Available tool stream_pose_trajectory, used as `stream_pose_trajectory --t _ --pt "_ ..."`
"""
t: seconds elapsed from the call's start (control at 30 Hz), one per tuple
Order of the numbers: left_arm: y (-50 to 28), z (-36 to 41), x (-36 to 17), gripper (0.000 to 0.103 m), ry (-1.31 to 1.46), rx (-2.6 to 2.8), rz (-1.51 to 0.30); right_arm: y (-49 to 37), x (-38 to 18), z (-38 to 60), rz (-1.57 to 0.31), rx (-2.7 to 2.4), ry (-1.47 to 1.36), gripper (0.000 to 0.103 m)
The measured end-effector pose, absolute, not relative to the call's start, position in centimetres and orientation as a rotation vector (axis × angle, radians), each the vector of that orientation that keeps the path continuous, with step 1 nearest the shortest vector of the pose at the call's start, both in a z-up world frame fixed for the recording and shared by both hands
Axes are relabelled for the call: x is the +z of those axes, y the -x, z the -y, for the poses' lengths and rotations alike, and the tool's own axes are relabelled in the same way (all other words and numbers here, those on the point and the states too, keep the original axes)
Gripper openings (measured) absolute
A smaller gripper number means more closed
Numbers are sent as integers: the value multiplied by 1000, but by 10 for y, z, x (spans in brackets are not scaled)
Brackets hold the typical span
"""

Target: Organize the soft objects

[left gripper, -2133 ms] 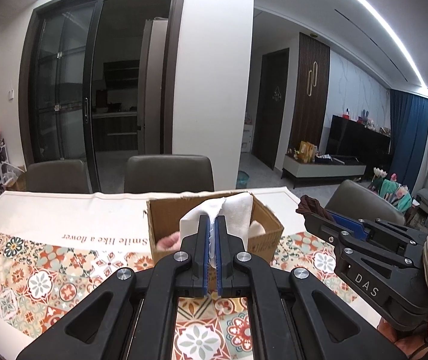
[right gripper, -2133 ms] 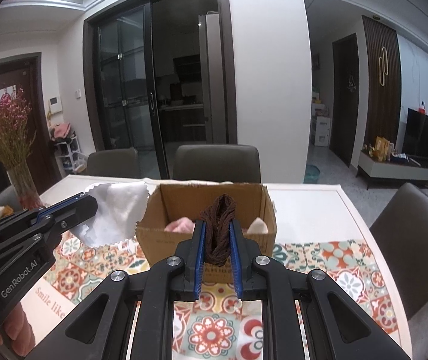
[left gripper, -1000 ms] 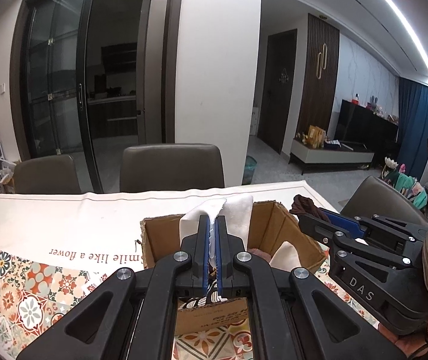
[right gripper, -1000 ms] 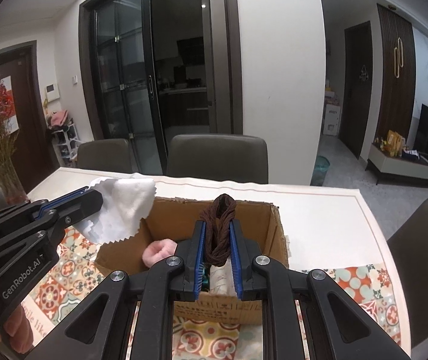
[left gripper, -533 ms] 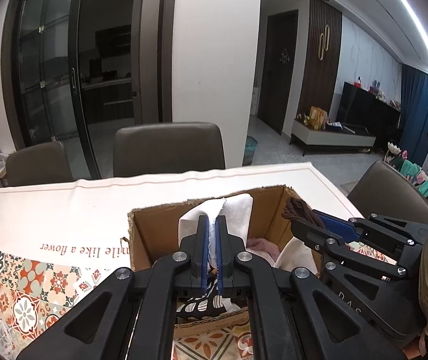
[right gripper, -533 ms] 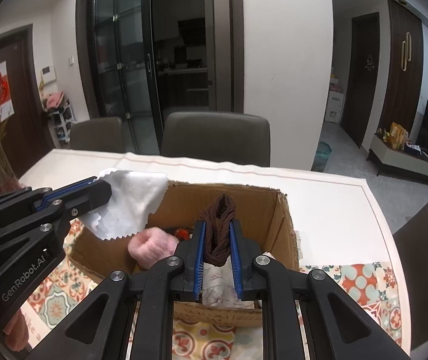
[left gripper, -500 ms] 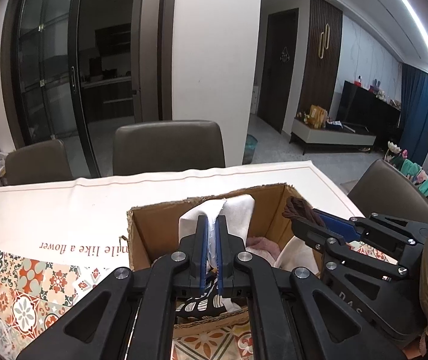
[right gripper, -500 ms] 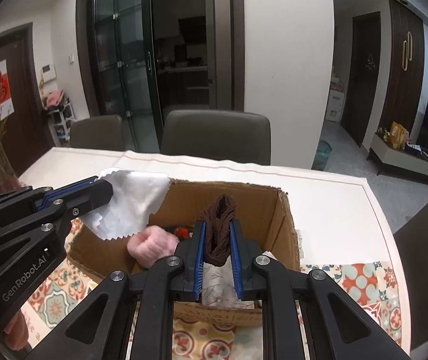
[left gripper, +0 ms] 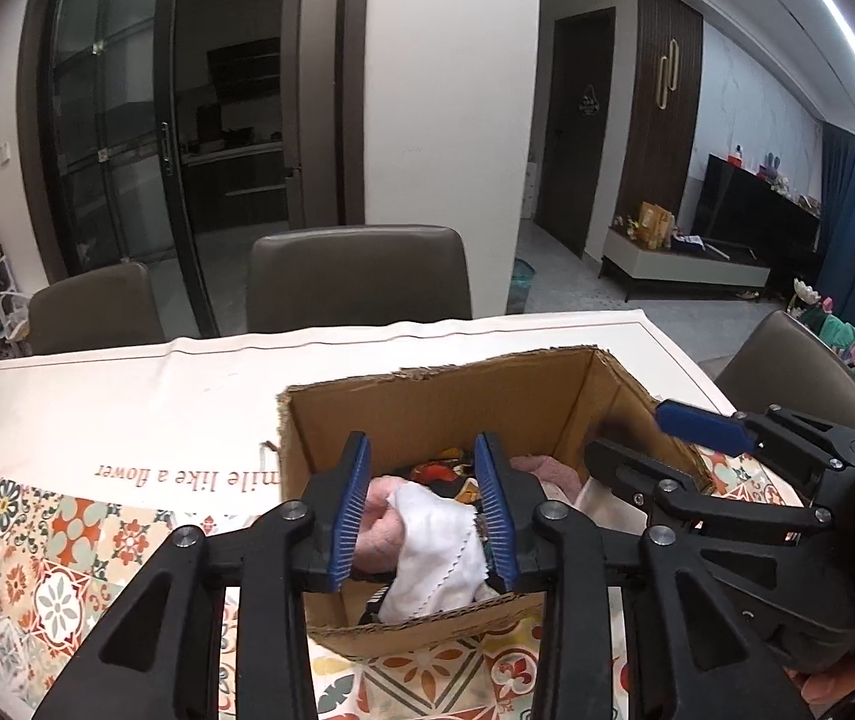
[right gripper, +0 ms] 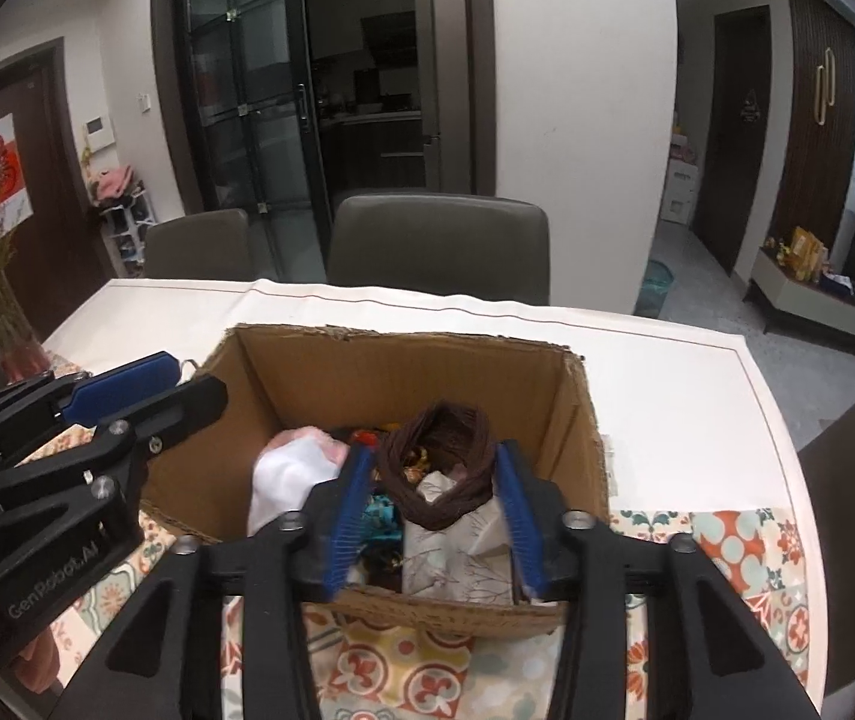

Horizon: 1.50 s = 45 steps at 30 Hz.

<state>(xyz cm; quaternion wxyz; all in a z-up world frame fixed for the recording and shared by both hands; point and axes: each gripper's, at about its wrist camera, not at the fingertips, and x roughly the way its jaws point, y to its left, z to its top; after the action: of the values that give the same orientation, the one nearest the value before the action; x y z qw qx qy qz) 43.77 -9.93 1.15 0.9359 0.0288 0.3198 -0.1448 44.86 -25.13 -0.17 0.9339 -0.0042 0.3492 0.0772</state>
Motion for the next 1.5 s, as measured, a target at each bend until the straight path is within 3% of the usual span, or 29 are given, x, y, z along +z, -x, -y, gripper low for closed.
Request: stream_pose_trajectory --t 0.4,0.87,1.0,1.5 --pt "-416 84 23 46 -77 -209 -612 -432 12 248 -684 102 12 55" --pt "-338 71 49 55 -90 -189 -514 -343 43 250 -591 46 -20 56" --pt "-312 65 55 58 -81 -191 -496 -312 50 249 -559 31 -32 66" --pt "-218 57 61 71 -93 -195 -441 -213 56 250 -499 -29 -45 73"
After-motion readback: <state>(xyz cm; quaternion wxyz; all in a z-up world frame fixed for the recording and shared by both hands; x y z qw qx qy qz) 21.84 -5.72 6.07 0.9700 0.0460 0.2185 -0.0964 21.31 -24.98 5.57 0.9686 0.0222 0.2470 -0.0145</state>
